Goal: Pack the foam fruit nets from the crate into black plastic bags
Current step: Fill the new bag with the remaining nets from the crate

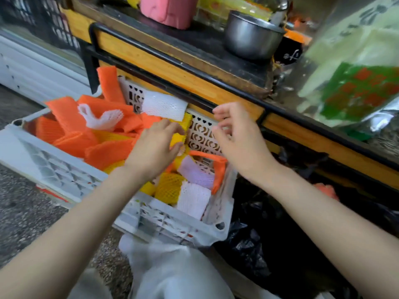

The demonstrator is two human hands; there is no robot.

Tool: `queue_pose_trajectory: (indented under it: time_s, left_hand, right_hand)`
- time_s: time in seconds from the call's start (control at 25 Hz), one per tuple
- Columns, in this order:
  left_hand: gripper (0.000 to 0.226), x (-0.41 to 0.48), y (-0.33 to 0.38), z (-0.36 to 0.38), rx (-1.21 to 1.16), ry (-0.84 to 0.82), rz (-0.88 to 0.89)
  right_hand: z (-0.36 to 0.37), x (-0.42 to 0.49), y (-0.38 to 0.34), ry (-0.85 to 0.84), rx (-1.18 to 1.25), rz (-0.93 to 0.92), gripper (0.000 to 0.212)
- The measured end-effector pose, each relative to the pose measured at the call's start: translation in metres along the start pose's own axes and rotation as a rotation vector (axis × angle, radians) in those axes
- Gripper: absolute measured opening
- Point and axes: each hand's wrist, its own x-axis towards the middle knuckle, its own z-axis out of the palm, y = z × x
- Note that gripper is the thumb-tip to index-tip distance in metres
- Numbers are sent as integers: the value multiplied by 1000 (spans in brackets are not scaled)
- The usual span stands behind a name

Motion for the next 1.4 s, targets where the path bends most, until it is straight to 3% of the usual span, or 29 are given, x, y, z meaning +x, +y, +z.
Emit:
queue_pose_trajectory:
  time_s: [0.12, 0.24, 0.36, 0.44, 0.52, 0.64, 0.8, 0.88, 0.96, 1.04, 1.16, 1.24, 1.4]
  left_hand:
    - [36, 14, -56, 3, 79, -62, -156]
    - [52, 32, -90, 16, 130, -224, -297]
    - [61, 44, -110, 35, 219, -395, -341]
    - [59, 48, -116, 47, 304, -475, -318]
    - [55, 51, -120, 53, 352, -496, -289]
    - [49, 54, -120, 52, 330, -473, -301]
    - [36, 47, -107, 39, 426, -457, -293]
    - [31, 42, -97, 28, 350, -357, -305]
    - [21, 34, -89, 15, 109, -166, -351]
    - [22, 24, -82, 4, -74, 19, -345]
    - [27, 6, -69, -5, -252, 154, -281]
    - [30, -1, -66, -6, -350, 197, -277]
    - [20, -9, -58, -2, -526, 154, -231]
  right_hand:
    - [64, 23, 26, -247, -50, 81, 37]
    - [118, 35, 60, -483, -83, 254, 51]
    - [152, 34, 89, -679, -175, 434, 76]
    - [164, 30, 99, -744, -259, 452, 87]
    - [171, 29, 103, -712, -287, 432, 81]
    - [173, 29, 109, -652, -263, 430, 53]
    - [168, 26, 114, -802, -407, 368, 35]
    - [162, 24, 112, -705, -385, 342, 24]
    - [153, 28, 107, -508, -315, 289, 15]
    - [139, 37, 96, -321, -174, 277, 13]
    - [110, 51, 65, -115, 45, 266, 15]
    - [95, 57, 42, -56, 176, 235, 14]
    - [89, 60, 12, -164, 328, 239, 14]
